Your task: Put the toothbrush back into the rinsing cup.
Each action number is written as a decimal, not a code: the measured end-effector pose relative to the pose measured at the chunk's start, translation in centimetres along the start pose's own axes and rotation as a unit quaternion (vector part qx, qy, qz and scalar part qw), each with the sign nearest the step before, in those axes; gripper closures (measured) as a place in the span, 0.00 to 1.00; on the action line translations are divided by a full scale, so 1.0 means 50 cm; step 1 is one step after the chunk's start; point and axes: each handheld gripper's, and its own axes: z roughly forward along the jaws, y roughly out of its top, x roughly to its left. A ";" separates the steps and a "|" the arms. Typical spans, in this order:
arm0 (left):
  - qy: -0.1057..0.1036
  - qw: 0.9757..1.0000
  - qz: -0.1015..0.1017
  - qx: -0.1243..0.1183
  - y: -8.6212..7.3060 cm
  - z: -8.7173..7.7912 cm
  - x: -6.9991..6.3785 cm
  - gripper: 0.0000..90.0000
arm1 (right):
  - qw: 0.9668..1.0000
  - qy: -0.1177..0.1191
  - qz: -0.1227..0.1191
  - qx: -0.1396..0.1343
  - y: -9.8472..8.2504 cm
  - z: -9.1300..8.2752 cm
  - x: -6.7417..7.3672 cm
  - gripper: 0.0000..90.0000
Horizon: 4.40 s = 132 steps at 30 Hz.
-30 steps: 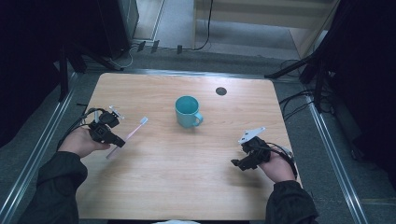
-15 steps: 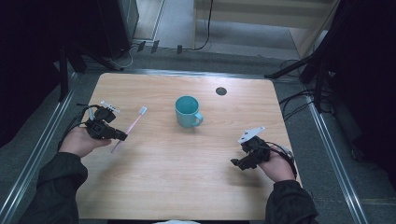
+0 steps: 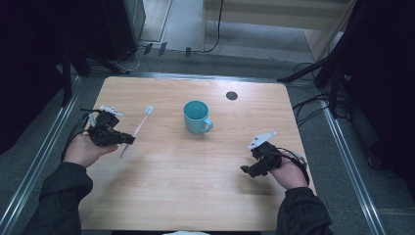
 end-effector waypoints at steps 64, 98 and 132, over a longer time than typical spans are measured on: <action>0.004 0.972 0.014 -0.236 0.166 0.028 -0.122 0.88 | 1.000 0.005 0.008 -0.019 -0.008 -0.008 -0.003 0.24; -0.011 0.975 0.029 -0.220 0.310 0.131 -0.178 0.87 | 0.999 0.004 0.020 -0.025 -0.025 -0.019 -0.003 0.24; 0.003 0.989 0.027 -0.142 0.291 0.253 -0.179 0.87 | 0.999 0.003 0.018 -0.026 -0.027 -0.020 -0.007 0.24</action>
